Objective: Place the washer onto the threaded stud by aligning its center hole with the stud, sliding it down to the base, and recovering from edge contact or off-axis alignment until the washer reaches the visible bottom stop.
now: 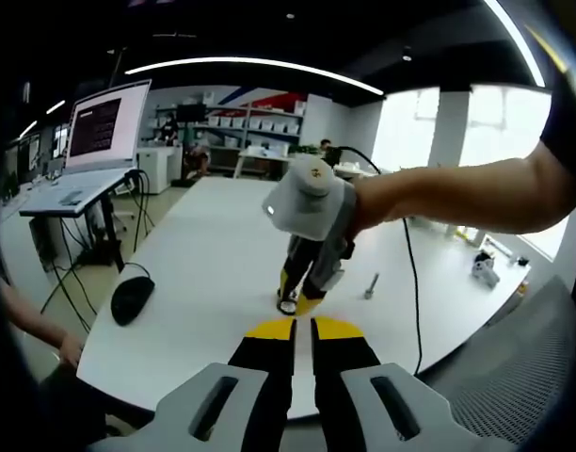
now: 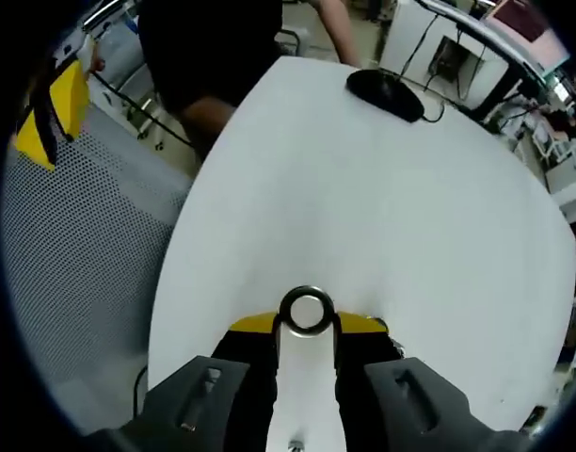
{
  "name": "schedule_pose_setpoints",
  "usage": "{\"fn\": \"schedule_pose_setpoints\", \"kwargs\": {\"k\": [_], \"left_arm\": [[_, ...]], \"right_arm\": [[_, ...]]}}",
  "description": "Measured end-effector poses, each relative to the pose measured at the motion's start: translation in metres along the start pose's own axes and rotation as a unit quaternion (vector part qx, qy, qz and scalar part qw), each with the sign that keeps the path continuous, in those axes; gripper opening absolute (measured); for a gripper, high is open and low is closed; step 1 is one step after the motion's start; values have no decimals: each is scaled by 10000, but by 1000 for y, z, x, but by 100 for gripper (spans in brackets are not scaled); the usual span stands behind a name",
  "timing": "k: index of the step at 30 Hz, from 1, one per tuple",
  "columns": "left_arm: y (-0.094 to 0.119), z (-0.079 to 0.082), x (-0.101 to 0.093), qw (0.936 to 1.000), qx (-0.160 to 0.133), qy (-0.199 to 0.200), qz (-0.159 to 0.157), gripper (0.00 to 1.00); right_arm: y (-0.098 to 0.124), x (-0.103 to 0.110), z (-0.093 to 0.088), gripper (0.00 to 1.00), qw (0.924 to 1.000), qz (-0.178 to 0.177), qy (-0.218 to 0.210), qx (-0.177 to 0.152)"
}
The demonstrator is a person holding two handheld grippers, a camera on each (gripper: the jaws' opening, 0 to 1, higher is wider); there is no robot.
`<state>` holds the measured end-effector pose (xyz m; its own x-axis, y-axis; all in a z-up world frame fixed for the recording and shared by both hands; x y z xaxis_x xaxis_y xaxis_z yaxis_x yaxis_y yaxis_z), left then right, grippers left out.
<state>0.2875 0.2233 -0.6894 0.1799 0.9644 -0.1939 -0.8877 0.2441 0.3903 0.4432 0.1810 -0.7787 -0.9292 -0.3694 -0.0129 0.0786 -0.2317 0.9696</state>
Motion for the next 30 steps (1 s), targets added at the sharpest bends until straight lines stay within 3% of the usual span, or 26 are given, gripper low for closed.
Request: {"fn": "schedule_pose_setpoints", "kwargs": {"k": [7, 16, 30], "left_arm": [[0, 0, 0, 10000, -2, 3, 4, 4], [0, 0, 0, 10000, -5, -8, 0, 4], [0, 0, 0, 10000, -5, -7, 3, 4]], "right_arm": [[23, -14, -4, 22, 9998, -191, -45, 42], [38, -32, -11, 22, 9991, -388, -107, 120], [24, -44, -21, 22, 9979, -455, -105, 451]]}}
Point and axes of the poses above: the point that each gripper's makers call its tool centre point, and the gripper's own axes: y roughly backward along the fingers, x roughly to its left, z roughly out of its top, the point moved 4 cm from there along y, roughly backward along the fingers
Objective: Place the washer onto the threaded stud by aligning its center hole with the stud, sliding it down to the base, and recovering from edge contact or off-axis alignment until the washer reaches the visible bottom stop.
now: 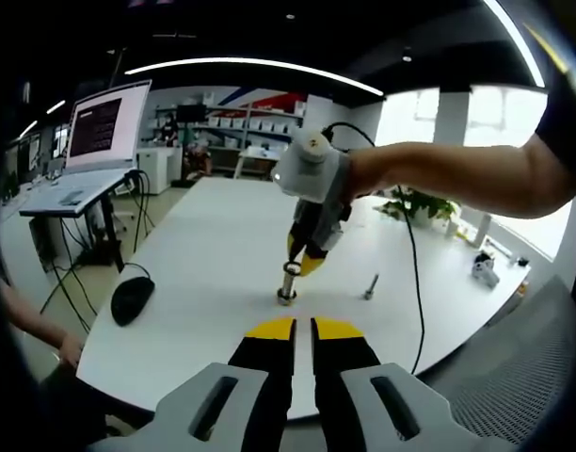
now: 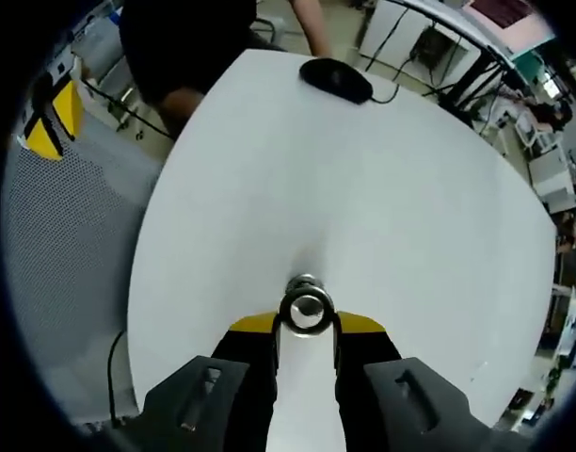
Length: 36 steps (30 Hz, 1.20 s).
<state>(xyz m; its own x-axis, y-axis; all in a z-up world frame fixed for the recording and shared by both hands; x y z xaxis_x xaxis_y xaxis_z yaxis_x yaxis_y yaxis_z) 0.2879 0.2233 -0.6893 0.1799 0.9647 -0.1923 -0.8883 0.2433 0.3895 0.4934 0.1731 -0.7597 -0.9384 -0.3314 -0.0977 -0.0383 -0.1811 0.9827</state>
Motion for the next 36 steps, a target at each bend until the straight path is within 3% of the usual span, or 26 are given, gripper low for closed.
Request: {"fn": "schedule_pose_setpoints", "kwargs": {"k": [36], "left_arm": [[0, 0, 2, 10000, -4, 81, 47, 5]], "right_arm": [[-53, -1, -6, 23, 9988, 412, -26, 275]]}}
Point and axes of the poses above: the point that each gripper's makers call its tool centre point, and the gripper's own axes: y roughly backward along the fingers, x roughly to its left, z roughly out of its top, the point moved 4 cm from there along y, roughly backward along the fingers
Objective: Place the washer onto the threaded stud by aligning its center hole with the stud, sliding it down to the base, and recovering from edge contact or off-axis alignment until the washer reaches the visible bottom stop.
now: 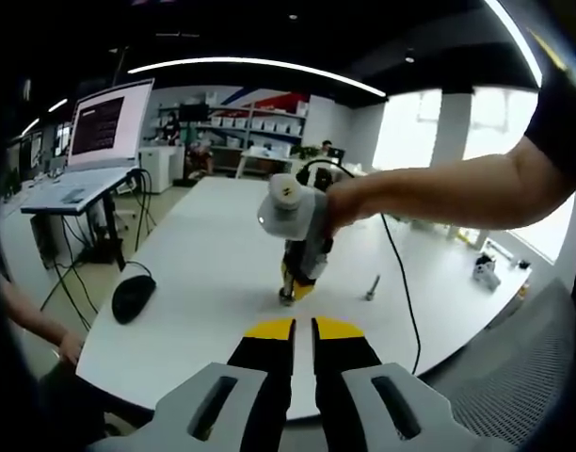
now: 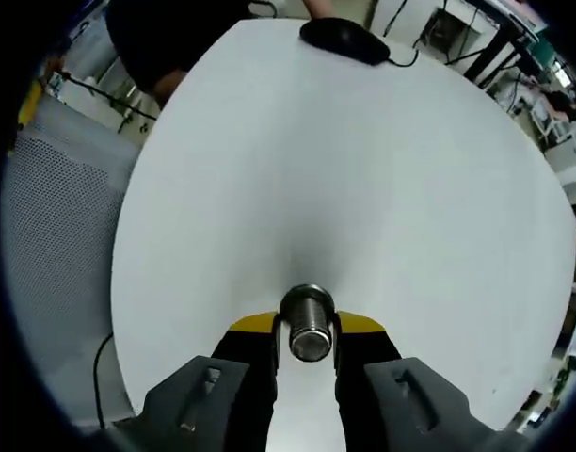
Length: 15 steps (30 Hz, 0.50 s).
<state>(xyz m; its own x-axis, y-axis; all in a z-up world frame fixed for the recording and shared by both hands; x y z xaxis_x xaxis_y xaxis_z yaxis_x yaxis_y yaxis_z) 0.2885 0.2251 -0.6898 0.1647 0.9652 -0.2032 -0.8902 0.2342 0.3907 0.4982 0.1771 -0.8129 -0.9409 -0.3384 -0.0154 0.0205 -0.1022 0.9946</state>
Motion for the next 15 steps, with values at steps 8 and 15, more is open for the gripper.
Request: {"fn": "schedule_pose_setpoints", "kwargs": {"k": [8, 15], "left_arm": [[0, -1, 0, 10000, 25, -23, -5, 6], [0, 1, 0, 10000, -35, 11, 41, 6]], "right_arm": [[21, -1, -9, 31, 9984, -246, -317, -390], [67, 24, -24, 32, 9831, -501, -1112, -1362]]}}
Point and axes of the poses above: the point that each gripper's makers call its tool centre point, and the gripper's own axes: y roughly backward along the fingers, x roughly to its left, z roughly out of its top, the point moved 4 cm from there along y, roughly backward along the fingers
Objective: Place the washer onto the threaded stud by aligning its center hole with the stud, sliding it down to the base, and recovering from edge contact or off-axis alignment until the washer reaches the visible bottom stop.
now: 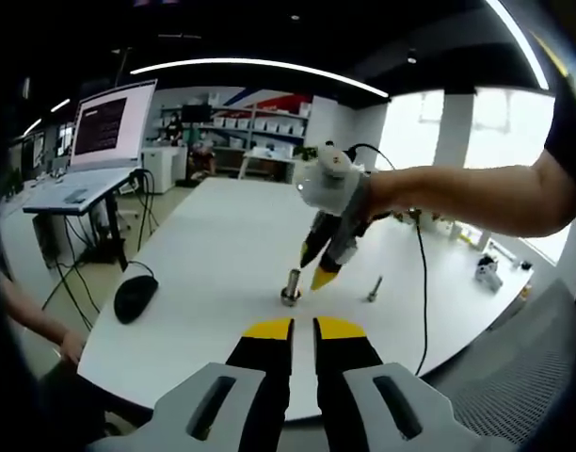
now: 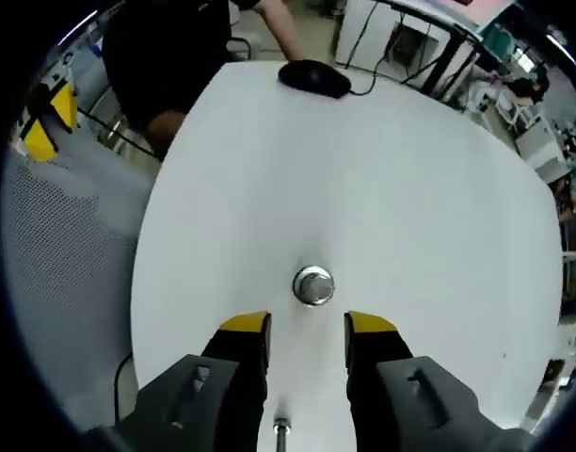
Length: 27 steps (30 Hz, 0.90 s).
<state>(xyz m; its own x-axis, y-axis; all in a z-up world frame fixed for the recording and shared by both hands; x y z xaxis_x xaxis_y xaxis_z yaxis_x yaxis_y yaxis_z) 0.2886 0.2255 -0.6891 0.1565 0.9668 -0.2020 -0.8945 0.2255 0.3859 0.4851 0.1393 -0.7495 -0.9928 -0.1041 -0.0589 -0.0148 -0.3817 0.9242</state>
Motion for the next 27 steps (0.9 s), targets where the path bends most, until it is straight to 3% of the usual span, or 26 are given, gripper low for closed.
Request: {"fn": "schedule_pose_setpoints", "kwargs": {"k": [5, 10, 15, 21, 27], "left_arm": [[1, 1, 0, 9999, -113, 127, -1, 8], [2, 0, -7, 10000, -89, 12, 14, 8], [4, -4, -3, 10000, -34, 32, 79, 10], [9, -6, -2, 9997, -70, 114, 212, 13], [9, -5, -1, 9997, -82, 96, 229, 13]], "right_arm": [[36, 8, -19, 32, 9950, -640, -90, -760], [68, 26, -50, 32, 9834, -1070, -778, -1240], [95, 49, -88, 32, 9749, -1335, -1187, -1332], [133, 80, -129, 32, 9459, -1703, -2003, -1900], [156, 119, -176, 32, 9189, -1955, -2635, -2193]]}}
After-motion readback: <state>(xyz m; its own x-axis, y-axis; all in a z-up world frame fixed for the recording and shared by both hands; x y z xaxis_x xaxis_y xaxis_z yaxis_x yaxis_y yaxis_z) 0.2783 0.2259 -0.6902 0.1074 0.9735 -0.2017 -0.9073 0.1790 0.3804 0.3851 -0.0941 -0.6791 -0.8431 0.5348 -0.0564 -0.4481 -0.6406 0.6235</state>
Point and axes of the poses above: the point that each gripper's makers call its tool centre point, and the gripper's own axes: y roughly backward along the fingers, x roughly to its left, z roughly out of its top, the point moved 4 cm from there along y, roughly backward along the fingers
